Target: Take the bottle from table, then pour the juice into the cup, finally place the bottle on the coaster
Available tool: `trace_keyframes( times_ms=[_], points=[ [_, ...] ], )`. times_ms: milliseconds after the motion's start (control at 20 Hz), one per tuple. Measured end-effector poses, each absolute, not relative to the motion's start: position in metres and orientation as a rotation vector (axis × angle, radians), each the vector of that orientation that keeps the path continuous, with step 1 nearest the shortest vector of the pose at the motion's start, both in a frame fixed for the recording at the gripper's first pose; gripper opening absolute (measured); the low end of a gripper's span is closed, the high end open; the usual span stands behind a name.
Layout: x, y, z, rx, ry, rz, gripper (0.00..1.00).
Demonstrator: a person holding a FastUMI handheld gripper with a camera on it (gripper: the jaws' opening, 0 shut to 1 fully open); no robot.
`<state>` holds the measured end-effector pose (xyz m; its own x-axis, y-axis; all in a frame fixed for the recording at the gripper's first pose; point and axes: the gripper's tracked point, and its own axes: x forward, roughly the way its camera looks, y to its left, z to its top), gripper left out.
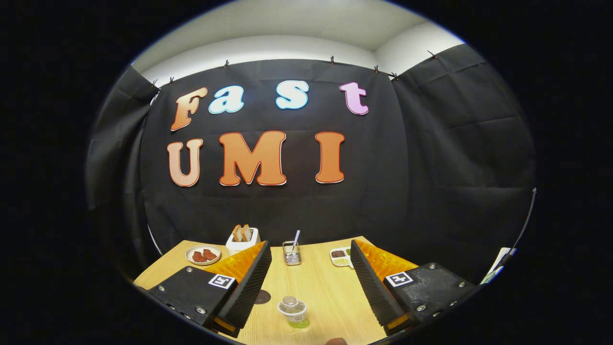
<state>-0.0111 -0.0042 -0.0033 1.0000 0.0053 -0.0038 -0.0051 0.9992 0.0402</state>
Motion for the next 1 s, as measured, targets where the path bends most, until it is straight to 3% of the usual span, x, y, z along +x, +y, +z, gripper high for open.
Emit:
trace_keyframes(
  times_ms=[500,1000],
  points=[
    [0.001,0.029,-0.046,-0.003,0.049,0.084,0.98],
    [0.019,0.034,-0.167,0.012,0.247,0.109,0.99]
  ],
)
